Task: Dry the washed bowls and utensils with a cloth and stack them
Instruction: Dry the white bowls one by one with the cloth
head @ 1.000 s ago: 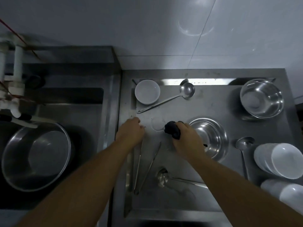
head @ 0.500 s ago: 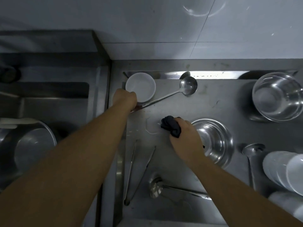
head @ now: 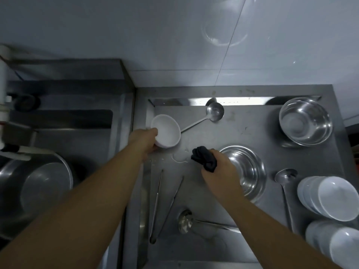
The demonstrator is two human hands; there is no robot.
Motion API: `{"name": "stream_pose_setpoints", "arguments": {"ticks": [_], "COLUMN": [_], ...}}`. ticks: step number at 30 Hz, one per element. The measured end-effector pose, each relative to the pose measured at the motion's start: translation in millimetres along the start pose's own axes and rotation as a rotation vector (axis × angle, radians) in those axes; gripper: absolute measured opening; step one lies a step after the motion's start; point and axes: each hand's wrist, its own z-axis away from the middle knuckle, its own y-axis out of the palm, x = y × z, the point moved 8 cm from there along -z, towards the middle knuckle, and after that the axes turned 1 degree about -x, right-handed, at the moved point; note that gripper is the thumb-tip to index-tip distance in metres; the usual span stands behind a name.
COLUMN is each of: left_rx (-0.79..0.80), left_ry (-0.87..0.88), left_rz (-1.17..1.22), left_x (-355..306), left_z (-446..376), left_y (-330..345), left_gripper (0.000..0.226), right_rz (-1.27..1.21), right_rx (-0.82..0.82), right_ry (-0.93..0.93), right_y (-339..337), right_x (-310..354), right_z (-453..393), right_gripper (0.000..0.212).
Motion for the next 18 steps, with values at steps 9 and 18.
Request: {"name": "stream_pose_setpoints", "arguments": {"ticks": [9,18], "left_rx": [0.303,0.569], "left_ry": [0.041,0.169], "left_rz": [0.097,0.339], "left_x": [29,22], "left_z": [137,282], "left_y": [-15,-8], "left_gripper": [0.014,0.03], "right_rz": [-0.05,-0.109], "right_rx": [-0.071,-0.079], "right_ry": [-0.196,-0.437], "right_y": [-46,-105], "right_x": [75,148], "right_z": [67,133], "right_gripper": [0.032,0.034]}}
